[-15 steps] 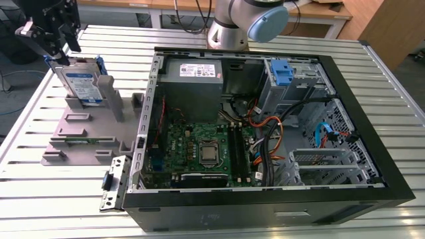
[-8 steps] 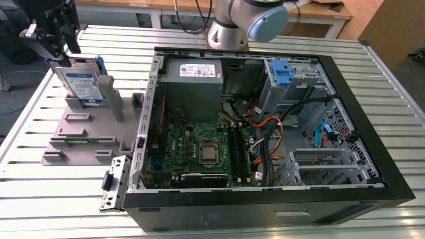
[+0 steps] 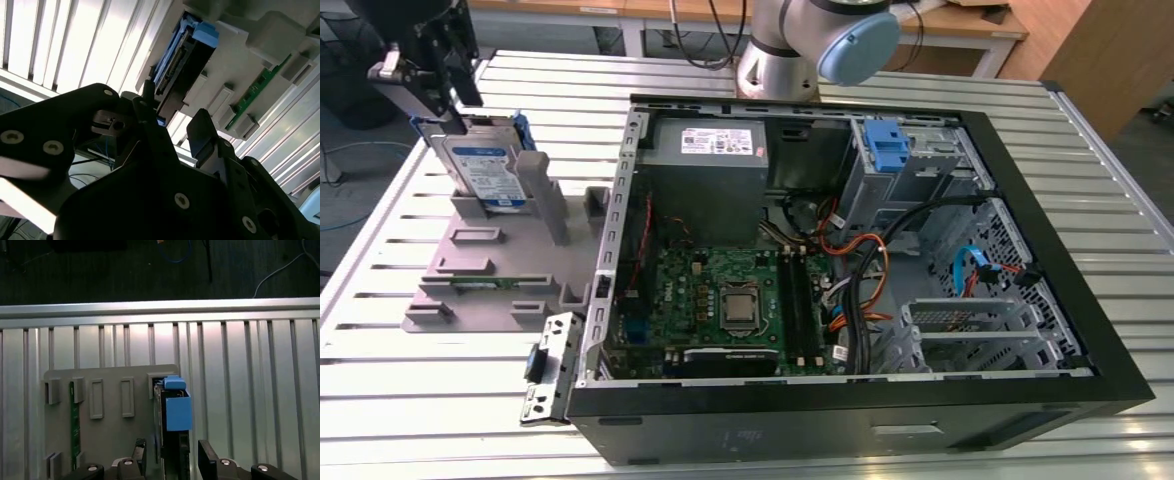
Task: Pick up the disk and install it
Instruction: 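Pick up the disk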
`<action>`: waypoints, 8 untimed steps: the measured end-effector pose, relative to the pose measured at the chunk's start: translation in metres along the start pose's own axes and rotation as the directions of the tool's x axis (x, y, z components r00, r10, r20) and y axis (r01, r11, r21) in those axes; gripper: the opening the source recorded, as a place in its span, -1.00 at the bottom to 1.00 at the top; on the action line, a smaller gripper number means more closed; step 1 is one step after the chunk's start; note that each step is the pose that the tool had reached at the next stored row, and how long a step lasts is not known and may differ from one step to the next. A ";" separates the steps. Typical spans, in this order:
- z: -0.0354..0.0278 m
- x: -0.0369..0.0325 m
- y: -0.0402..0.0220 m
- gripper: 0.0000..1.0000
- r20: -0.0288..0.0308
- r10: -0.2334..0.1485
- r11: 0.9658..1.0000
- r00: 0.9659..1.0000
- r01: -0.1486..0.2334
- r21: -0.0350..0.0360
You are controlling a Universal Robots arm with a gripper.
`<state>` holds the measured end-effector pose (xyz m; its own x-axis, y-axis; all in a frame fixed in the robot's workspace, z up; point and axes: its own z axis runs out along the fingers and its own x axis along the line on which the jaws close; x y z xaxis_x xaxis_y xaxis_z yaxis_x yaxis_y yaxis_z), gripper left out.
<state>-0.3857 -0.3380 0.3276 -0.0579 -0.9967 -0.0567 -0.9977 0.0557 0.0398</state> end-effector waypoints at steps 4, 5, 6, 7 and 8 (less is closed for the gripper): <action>0.0025 0.0002 -0.0001 0.06 0.002 -0.003 1.000 1.000 0.003 0.000; 0.0041 0.0003 -0.0002 0.06 0.002 -0.003 1.000 1.000 0.003 0.001; 0.0057 0.0004 -0.0003 0.06 0.002 -0.004 1.000 1.000 0.004 0.001; 0.0068 0.0004 -0.0003 0.06 0.003 -0.005 1.000 1.000 0.005 0.001; 0.0072 0.0005 -0.0003 0.06 0.007 -0.006 1.000 1.000 0.006 0.001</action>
<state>-0.3857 -0.3381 0.3203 -0.0517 -0.9966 -0.0636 -0.9980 0.0493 0.0385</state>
